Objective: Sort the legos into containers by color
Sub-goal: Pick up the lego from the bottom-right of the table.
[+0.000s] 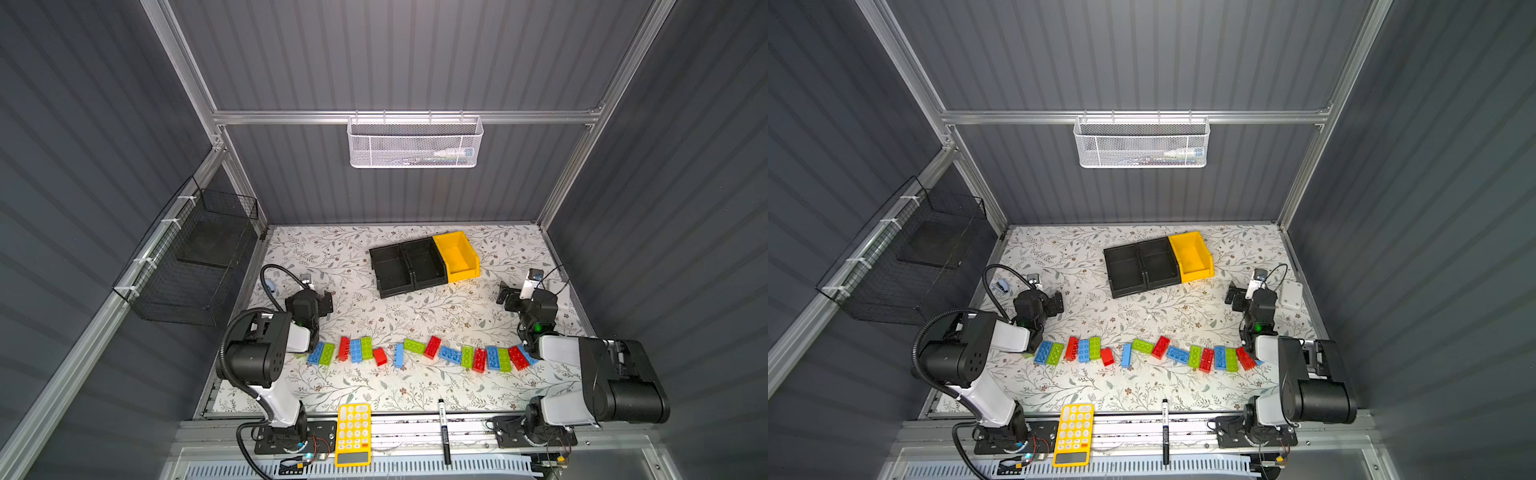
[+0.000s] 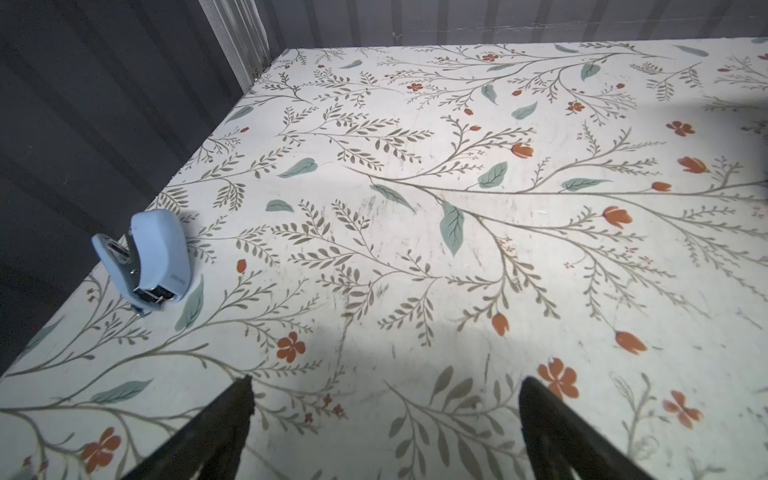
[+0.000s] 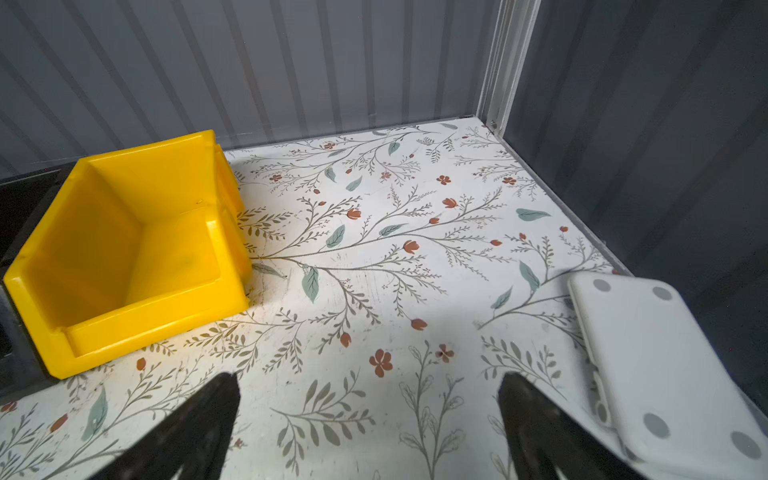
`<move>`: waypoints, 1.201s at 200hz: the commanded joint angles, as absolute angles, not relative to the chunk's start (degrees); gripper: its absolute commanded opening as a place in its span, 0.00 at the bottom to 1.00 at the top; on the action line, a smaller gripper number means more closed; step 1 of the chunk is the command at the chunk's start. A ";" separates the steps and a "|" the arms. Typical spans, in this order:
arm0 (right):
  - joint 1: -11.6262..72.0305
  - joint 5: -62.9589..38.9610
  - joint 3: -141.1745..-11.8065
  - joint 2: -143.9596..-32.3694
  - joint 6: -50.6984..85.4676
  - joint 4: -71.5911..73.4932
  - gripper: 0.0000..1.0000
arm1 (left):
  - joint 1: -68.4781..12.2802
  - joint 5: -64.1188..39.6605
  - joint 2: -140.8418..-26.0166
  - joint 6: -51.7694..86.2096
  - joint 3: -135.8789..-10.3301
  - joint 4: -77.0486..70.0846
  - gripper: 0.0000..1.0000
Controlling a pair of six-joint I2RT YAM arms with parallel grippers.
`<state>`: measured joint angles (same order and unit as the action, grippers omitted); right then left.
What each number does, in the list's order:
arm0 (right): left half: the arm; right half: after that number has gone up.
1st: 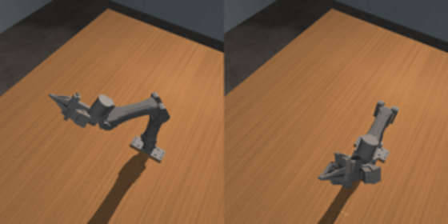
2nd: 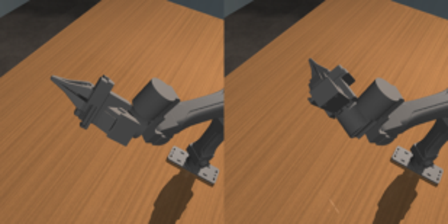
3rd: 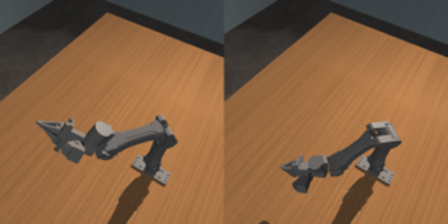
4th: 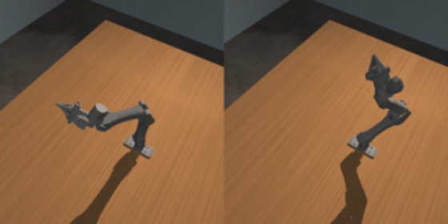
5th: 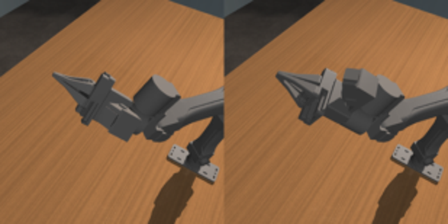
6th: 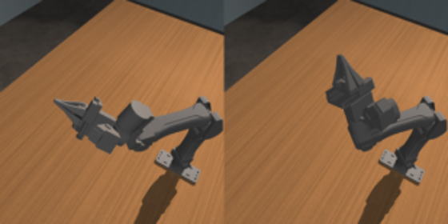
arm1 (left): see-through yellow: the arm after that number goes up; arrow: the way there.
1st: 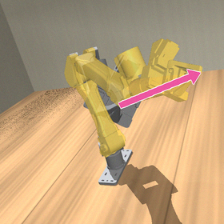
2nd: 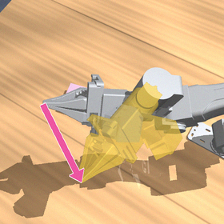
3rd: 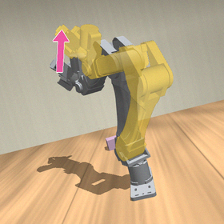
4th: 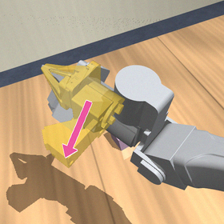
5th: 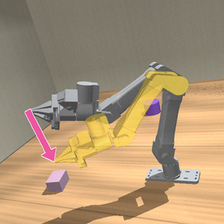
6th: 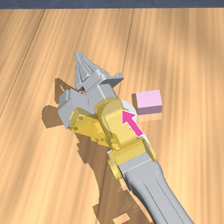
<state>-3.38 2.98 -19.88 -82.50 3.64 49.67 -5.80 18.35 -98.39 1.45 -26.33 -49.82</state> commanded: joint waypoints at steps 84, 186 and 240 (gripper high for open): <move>-3.34 3.18 -19.86 -81.91 4.04 50.54 0.99 | -5.45 18.06 -97.80 0.35 -27.16 -50.90 1.00; -3.34 2.90 -19.95 -82.00 4.02 50.36 0.99 | -5.45 18.02 -97.77 0.35 -27.25 -50.81 1.00; -3.58 2.49 -20.28 -82.17 4.17 49.95 0.99 | -5.45 18.06 -97.82 0.35 -27.11 -50.95 1.00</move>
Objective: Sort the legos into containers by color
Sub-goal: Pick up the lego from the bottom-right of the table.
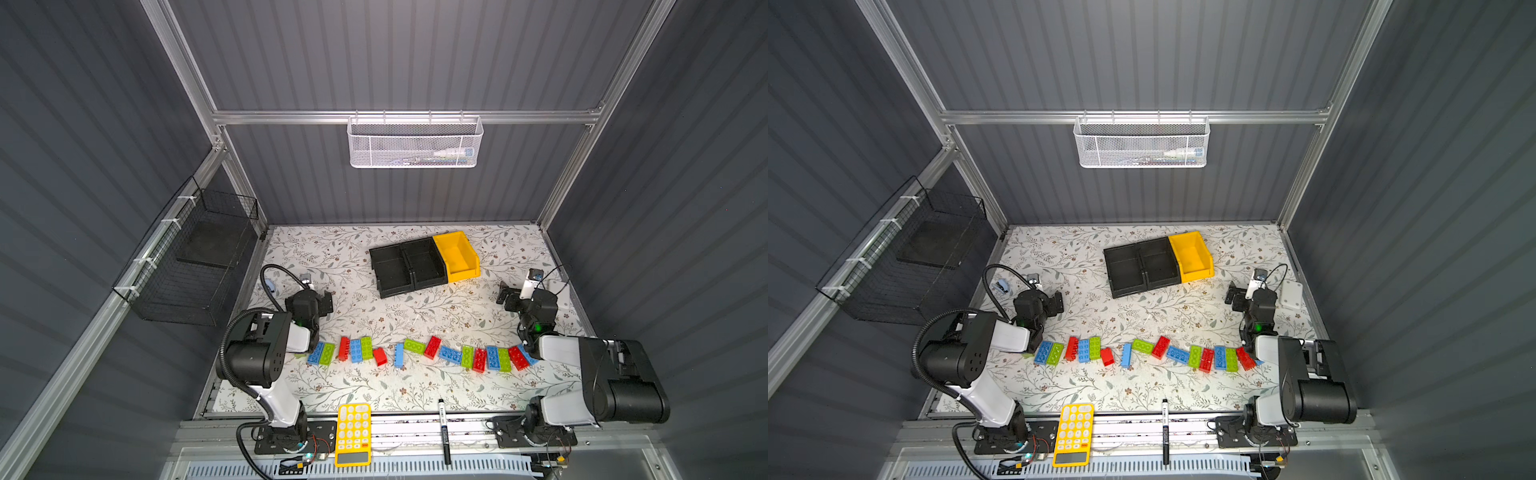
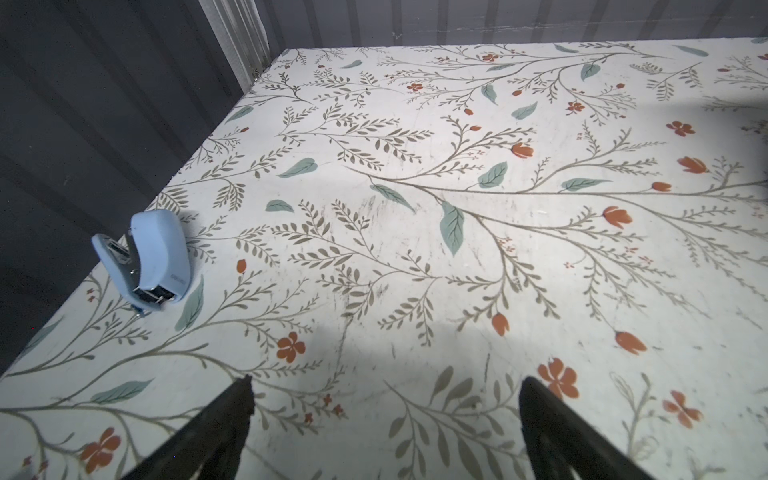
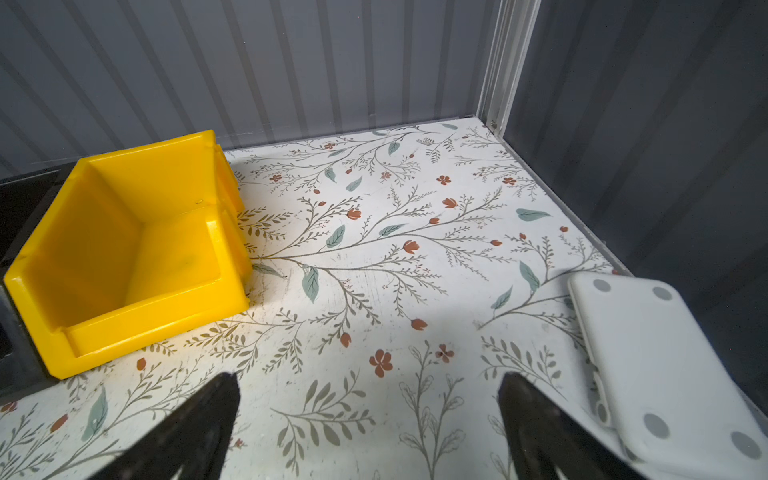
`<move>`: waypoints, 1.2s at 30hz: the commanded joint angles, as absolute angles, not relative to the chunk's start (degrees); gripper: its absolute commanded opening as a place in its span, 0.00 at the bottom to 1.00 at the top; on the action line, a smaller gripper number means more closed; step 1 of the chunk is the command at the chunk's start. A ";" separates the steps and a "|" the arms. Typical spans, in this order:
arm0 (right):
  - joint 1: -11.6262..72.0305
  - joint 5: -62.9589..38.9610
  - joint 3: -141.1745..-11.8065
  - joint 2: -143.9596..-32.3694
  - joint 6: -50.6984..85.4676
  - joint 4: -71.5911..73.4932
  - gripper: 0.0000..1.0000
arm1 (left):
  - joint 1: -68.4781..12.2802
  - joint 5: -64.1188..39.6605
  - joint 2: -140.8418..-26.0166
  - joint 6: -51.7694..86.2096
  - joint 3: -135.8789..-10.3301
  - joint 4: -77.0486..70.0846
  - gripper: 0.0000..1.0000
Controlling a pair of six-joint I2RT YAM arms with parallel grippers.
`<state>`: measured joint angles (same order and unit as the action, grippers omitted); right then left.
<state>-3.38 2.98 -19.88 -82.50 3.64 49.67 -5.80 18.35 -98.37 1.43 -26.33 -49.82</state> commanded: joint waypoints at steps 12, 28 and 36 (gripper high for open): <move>-3.25 11.72 -40.07 -74.33 12.30 6.63 0.81 | -5.54 25.96 -84.50 7.66 -38.40 -20.83 0.88; -6.65 12.83 -45.95 -68.21 49.57 -45.08 0.90 | -5.62 19.78 -73.34 25.05 -43.73 3.31 0.84; -6.59 2.54 -37.34 -65.63 59.02 -42.40 0.92 | -5.62 18.39 -77.48 23.34 -47.41 4.95 0.85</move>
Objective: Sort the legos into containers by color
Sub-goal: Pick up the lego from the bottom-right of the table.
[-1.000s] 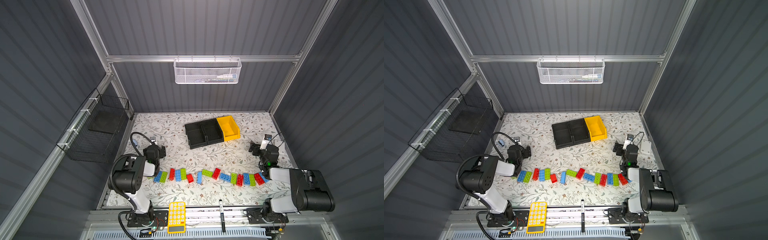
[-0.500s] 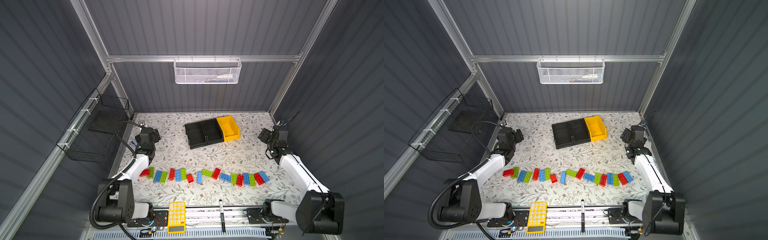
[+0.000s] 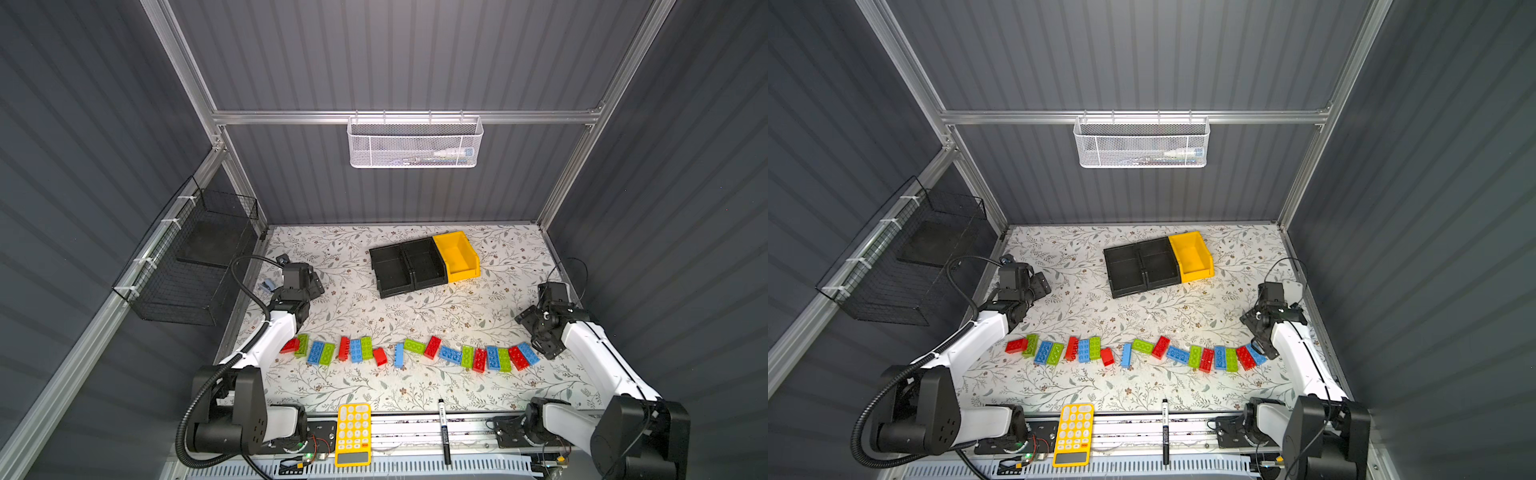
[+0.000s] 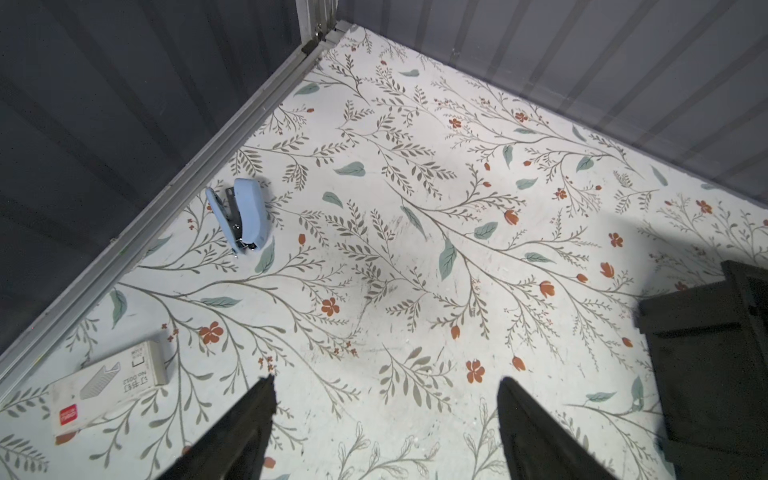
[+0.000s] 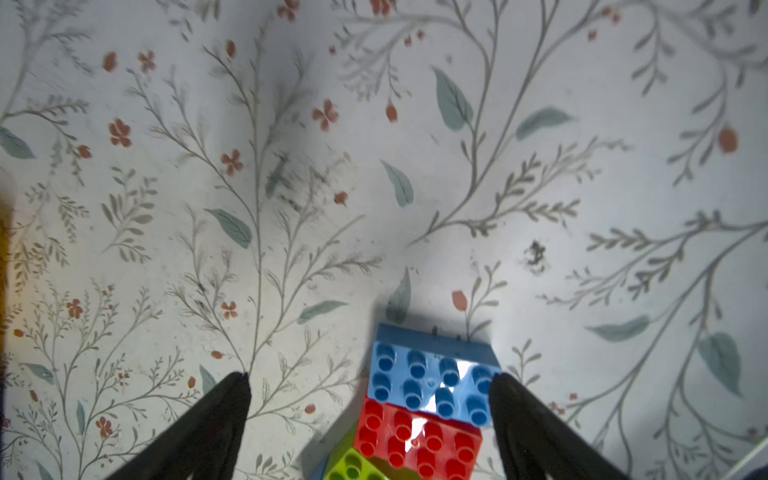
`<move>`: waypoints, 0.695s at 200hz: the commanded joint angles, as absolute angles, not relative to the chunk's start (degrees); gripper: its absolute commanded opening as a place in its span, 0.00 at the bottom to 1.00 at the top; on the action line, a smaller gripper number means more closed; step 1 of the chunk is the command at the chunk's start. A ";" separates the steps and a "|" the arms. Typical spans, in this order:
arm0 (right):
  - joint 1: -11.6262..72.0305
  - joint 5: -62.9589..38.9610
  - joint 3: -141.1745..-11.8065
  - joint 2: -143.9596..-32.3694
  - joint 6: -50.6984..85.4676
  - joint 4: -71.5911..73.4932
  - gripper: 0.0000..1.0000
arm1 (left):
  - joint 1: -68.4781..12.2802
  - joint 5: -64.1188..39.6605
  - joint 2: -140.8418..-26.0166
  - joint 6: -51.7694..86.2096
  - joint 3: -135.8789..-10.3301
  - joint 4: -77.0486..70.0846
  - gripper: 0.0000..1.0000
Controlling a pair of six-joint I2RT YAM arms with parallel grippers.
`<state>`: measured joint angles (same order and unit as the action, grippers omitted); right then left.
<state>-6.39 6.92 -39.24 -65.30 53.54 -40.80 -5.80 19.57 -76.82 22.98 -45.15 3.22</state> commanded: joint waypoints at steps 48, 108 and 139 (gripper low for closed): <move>-6.55 4.01 -36.00 -67.62 58.16 -39.88 0.90 | -5.62 17.60 -79.76 23.99 -48.03 5.01 0.85; -6.77 4.69 -34.30 -71.04 58.18 -36.40 0.80 | -5.62 18.17 -78.06 23.84 -48.27 6.84 0.85; -6.84 3.00 -33.43 -72.80 58.10 -35.51 0.72 | -5.62 18.39 -77.21 23.41 -49.00 8.28 0.85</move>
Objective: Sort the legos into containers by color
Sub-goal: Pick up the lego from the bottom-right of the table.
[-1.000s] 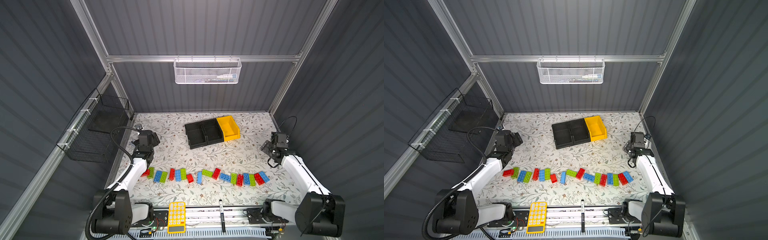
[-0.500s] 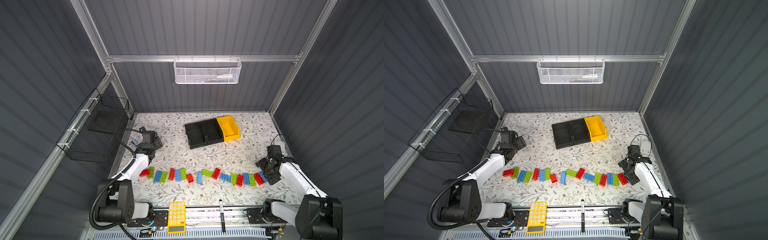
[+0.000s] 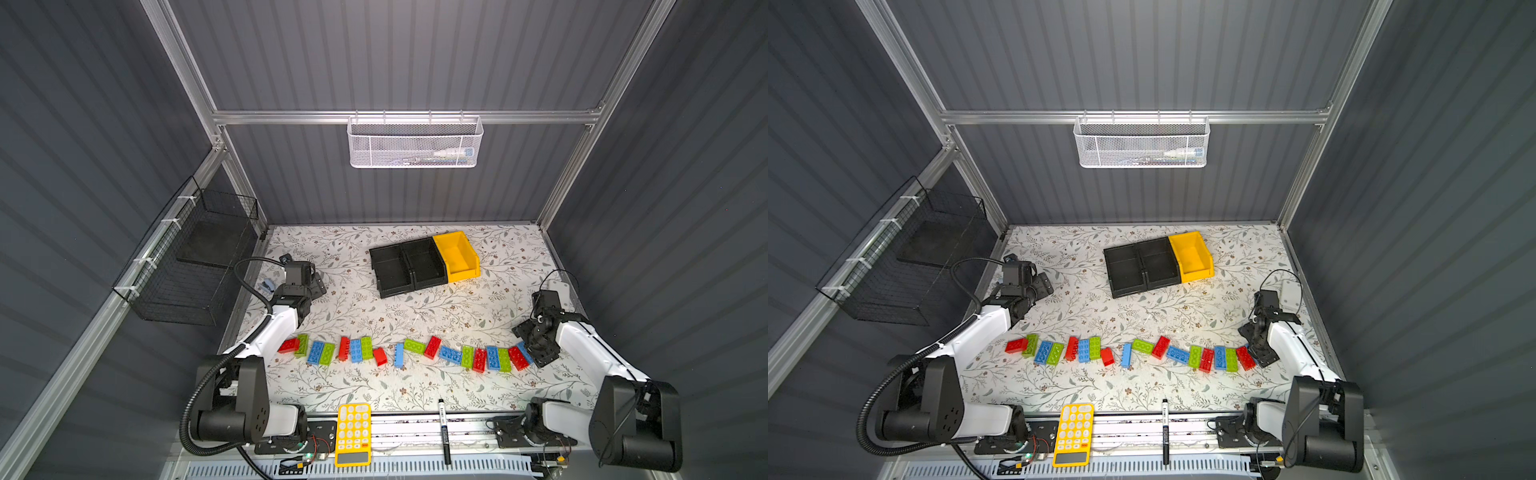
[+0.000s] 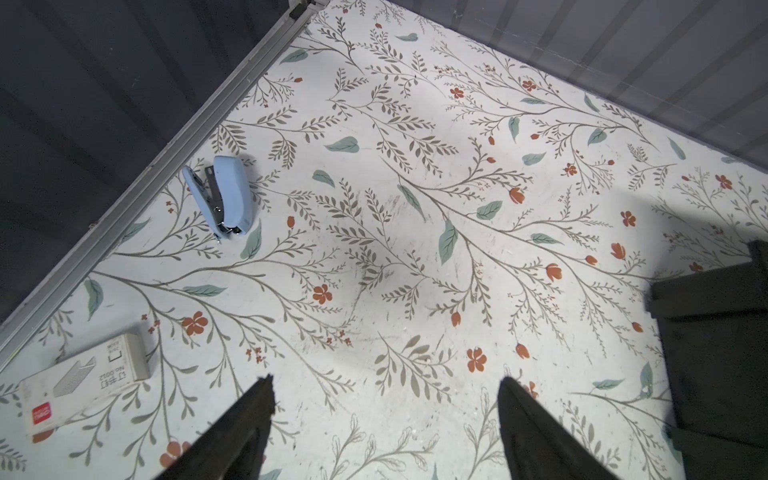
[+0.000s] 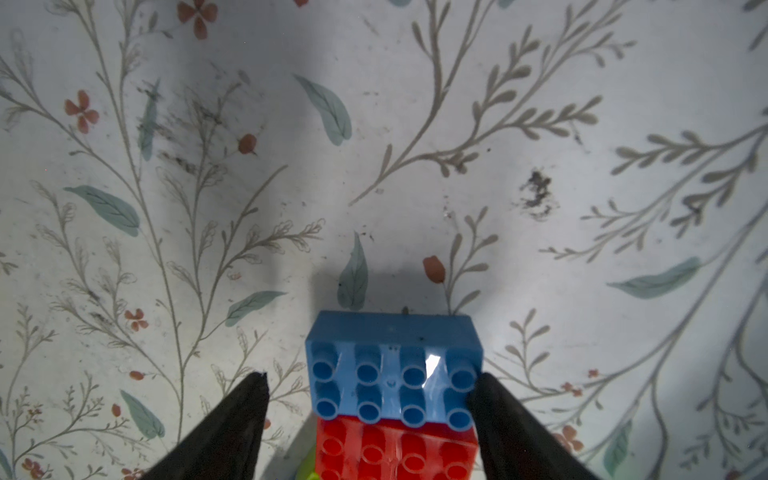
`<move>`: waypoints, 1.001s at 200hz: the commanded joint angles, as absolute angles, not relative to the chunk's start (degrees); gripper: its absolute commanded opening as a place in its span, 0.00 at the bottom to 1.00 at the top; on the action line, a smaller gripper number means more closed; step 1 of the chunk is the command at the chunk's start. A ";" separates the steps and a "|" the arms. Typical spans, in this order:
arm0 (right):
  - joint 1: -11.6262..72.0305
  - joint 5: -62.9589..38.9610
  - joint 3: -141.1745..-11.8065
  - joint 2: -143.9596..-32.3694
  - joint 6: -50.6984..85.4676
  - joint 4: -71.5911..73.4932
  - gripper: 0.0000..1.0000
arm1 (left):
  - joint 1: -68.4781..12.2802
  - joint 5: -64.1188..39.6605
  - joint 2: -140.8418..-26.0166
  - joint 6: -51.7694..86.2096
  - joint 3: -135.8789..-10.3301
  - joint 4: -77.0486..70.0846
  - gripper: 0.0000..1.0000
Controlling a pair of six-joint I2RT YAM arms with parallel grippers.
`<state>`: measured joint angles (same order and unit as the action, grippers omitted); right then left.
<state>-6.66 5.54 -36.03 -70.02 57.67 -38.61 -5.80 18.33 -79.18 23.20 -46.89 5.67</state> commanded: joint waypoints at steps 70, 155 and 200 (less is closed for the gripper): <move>-6.86 2.01 -36.45 -76.85 51.94 -39.21 0.68 | -5.62 18.32 -76.64 23.49 -49.34 8.96 0.85; -6.84 2.38 -42.19 -84.46 48.17 -46.25 0.70 | -5.54 19.97 -75.41 22.39 -47.90 8.44 0.86; -6.85 3.24 -43.10 -83.79 47.96 -46.58 0.58 | -5.54 20.14 -75.63 22.16 -48.05 8.00 0.86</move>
<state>-6.92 2.74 -42.57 -83.68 48.60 -44.34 -5.80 19.27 -76.47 22.96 -47.83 7.75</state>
